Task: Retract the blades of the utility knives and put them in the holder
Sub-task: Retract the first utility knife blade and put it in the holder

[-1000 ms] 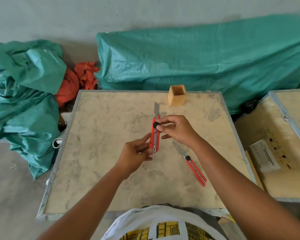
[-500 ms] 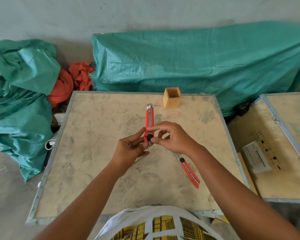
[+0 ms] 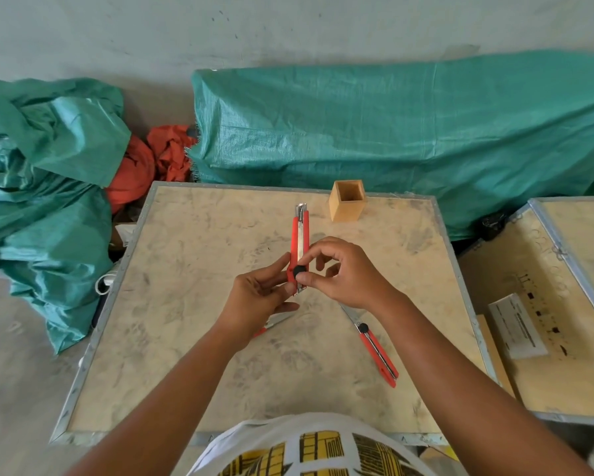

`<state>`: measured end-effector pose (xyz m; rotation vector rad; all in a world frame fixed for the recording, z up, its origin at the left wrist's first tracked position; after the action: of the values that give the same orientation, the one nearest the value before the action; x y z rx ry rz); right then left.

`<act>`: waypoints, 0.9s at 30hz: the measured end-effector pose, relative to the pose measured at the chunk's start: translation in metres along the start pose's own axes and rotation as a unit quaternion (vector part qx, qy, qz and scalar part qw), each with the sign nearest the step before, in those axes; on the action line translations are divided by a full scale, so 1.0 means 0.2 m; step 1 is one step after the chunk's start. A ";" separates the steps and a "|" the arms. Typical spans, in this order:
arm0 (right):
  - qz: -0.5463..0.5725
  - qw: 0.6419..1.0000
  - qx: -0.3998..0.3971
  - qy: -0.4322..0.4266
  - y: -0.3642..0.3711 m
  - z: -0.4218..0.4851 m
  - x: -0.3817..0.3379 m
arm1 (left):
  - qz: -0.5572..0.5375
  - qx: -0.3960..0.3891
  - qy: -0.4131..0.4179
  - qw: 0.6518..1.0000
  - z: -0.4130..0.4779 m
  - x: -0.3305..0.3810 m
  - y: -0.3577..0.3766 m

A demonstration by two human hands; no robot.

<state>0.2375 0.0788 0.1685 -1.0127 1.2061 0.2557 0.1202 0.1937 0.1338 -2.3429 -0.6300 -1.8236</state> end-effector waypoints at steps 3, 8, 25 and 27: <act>-0.008 1.000 0.010 0.005 0.01 0.00 0.01 | 0.014 -0.003 0.006 1.000 0.01 0.01 0.00; 0.013 1.000 0.000 0.005 -0.01 0.00 0.02 | 0.009 -0.006 -0.001 1.000 0.03 0.02 0.01; 0.085 0.984 0.148 0.058 -0.47 0.26 0.36 | 0.148 -0.061 0.005 0.987 0.59 0.15 0.34; 0.078 0.980 0.176 0.059 -0.58 0.36 0.44 | 0.168 -0.062 0.018 0.984 0.76 0.18 0.40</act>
<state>0.3947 0.0387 0.1522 -0.6333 1.3844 0.0980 0.2949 0.1803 0.1392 -2.3103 -0.1078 -1.7878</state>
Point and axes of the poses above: each hand's wrist, its own z-axis towards the middle knuckle, its own y-axis out of the palm, x = y × z, the point moved 7 cm from there along z, towards the middle knuckle
